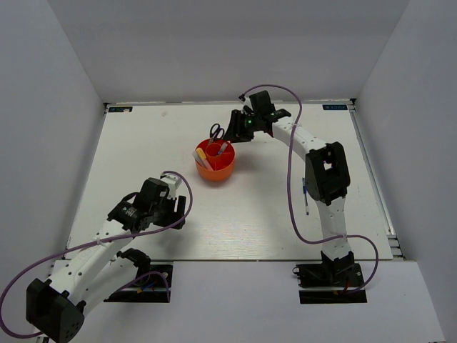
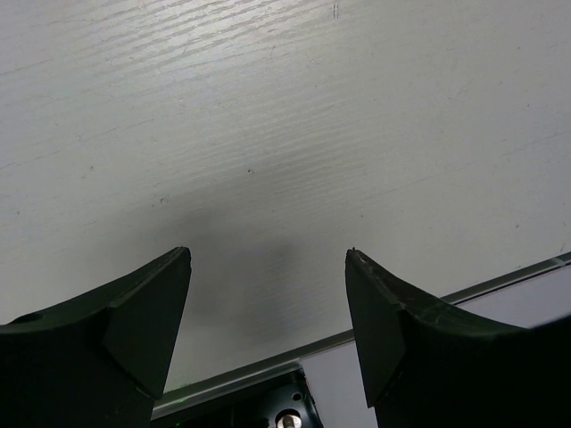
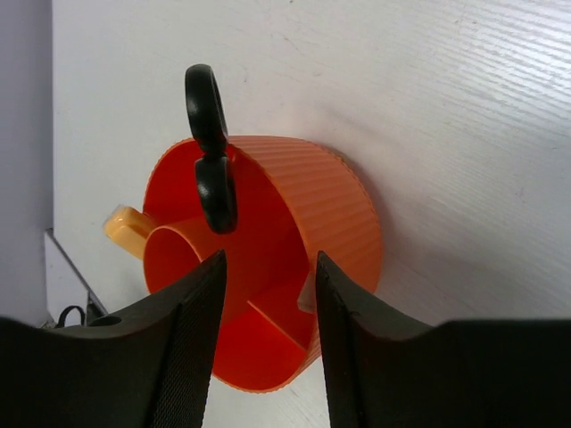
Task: Sort the stationery into containers
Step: Place the stationery in the storage box, then pick up the pen from the center of the board.
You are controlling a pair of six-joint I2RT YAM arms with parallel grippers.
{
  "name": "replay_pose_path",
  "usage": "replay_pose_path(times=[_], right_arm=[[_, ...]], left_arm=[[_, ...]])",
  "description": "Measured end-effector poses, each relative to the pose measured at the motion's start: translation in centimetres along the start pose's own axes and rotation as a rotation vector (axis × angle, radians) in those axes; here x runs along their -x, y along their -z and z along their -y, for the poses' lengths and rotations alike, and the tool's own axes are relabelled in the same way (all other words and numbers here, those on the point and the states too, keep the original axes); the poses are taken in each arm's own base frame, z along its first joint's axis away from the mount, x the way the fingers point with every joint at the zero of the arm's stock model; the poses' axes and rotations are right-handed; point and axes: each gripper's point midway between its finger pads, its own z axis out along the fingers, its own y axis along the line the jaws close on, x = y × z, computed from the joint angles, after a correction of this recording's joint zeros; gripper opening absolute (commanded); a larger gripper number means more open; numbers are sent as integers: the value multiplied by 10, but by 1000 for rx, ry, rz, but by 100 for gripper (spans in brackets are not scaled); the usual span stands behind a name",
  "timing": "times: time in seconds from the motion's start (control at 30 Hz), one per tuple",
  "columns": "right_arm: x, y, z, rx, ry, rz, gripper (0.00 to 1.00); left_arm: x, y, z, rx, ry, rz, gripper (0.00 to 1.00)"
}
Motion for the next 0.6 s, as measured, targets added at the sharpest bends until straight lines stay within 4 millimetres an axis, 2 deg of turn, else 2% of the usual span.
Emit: replay_pose_path(times=[0.1,0.13,0.23,0.27,0.3,0.4,0.43,0.47,0.53,0.57,0.6], right_arm=[[1,0,5,-25,9,6,42],[1,1,9,-47,17,10,37],[1,10,27,-146,75,34,23],[-2,16,33,-185,99,40,22],[-4,26,40,-228,128,50,20],[-9,62,54,-343,215,89,18],[-9,78,57,-381,248,108,20],[-11,93,61,-416,273,120,23],[-12,122,69,-492,313,149,29],[-15,135,76,-537,323,148,32],[-19,146,84,-579,324,142,32]], left_arm=[[0,0,0,0,0,1,80],[0,0,0,0,0,1,80],[1,1,0,0,0,5,72],[1,1,0,1,0,8,68],[1,1,0,0,-2,11,56],[3,3,0,0,2,23,28],[4,3,0,-2,0,28,13],[4,4,0,-3,0,32,9],[5,5,0,-5,-2,40,8],[6,6,1,-7,-2,44,10],[6,6,1,-8,-3,48,17]])
